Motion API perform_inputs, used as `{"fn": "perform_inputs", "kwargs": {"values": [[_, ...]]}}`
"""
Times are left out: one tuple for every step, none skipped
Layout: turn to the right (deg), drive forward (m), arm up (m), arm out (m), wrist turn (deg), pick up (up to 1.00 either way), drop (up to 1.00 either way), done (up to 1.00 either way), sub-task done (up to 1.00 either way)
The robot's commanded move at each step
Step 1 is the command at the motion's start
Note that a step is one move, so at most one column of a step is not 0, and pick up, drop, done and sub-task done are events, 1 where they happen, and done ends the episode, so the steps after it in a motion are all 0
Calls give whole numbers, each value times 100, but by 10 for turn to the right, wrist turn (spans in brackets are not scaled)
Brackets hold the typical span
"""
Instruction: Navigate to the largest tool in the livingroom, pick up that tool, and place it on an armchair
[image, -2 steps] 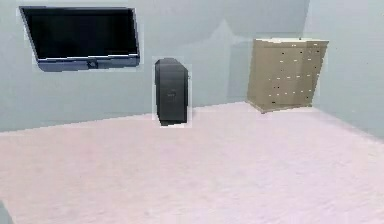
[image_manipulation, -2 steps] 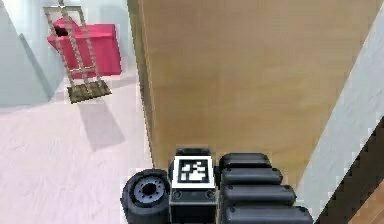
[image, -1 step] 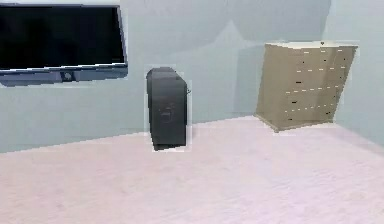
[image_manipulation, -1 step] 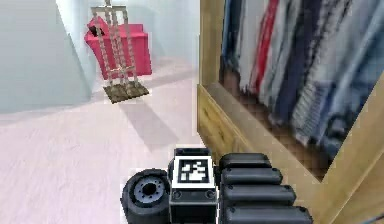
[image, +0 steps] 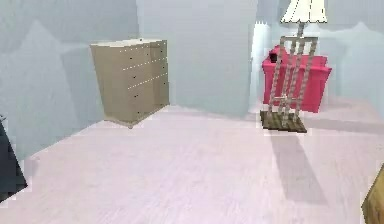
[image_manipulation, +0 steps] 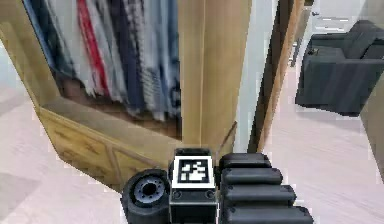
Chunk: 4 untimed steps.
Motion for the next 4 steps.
{"fn": "perform_inputs", "kwargs": {"values": [[360,0,0,0,0,0,0,0,0],[0,100,0,0,0,0,0,0,0],[30,0,0,0,0,0,0,0,0],[0,95,0,0,0,0,0,0,0]]}}
